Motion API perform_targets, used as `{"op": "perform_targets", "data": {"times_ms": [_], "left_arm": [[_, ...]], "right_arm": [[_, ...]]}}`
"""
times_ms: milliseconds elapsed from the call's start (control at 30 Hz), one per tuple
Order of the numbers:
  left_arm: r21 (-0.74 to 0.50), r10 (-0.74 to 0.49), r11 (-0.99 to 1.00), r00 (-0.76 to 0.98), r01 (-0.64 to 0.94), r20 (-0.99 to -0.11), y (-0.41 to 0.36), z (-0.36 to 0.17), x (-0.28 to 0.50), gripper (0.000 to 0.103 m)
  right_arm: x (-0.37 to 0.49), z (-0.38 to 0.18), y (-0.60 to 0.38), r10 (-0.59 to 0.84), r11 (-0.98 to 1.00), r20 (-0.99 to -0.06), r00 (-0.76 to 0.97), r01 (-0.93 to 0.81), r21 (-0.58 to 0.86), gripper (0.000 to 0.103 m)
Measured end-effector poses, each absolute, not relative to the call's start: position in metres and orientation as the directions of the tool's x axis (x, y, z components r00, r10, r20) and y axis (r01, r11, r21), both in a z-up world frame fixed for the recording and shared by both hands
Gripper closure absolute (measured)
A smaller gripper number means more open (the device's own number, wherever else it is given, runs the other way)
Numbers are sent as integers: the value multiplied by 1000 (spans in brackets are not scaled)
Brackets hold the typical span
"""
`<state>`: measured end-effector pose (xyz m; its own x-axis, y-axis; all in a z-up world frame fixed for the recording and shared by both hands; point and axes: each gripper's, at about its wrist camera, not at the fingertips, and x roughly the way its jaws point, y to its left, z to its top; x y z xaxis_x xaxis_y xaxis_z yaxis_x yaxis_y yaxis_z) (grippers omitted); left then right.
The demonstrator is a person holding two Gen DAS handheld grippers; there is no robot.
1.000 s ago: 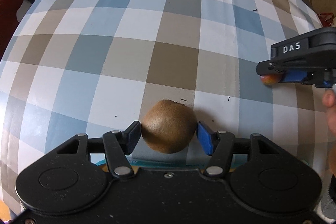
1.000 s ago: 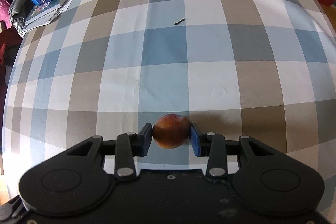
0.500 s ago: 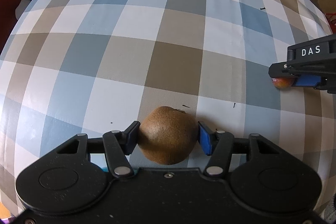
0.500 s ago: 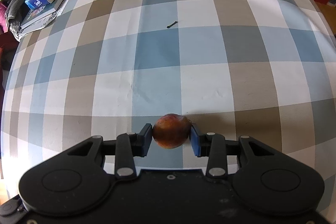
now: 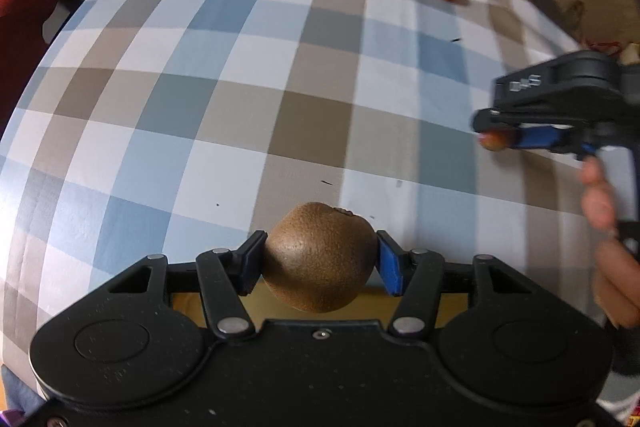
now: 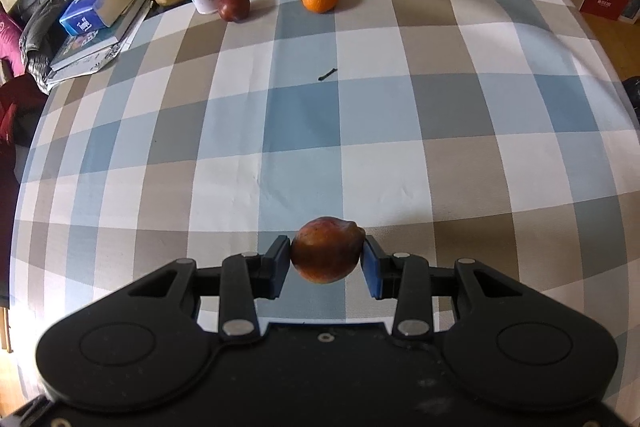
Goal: Organize fruits
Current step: 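Carry the kiwi and red plum over the gold tray and lower them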
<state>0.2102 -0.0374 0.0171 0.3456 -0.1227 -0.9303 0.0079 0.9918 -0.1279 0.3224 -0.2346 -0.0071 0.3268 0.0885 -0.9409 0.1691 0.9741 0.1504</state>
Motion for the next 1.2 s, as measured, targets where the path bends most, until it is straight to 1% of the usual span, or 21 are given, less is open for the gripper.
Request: {"op": "perform_targets", "data": {"times_ms": [200, 367, 500, 633, 767, 1000, 1200], "left_arm": [[-128, -135, 991, 383, 44, -914, -37, 36, 182, 42], [-135, -148, 989, 379, 60, -913, -37, 38, 164, 42], [-126, -143, 990, 378, 70, -914, -42, 34, 159, 42], [-138, -165, 986, 365, 97, -916, -51, 27, 157, 42], [-152, -186, 981, 341, 125, -921, -62, 18, 157, 42], [-128, -168, 981, 314, 144, -934, -74, 1, 157, 42], [-107, -148, 984, 317, 143, -937, -77, -3, 154, 42]], "right_arm": [[309, 10, -230, 118, 975, -924, 364, 135, 178, 64], [289, 25, -221, 118, 980, -904, 411, 98, 173, 64], [266, 25, -225, 141, 978, -905, 401, 86, 190, 64], [238, 22, -242, 153, 972, -917, 369, 113, 208, 64], [211, 20, -261, 116, 972, -926, 359, 152, 180, 64], [164, 16, -287, 117, 957, -938, 327, 215, 195, 64], [130, 19, -289, 148, 947, -935, 322, 227, 228, 64]]}}
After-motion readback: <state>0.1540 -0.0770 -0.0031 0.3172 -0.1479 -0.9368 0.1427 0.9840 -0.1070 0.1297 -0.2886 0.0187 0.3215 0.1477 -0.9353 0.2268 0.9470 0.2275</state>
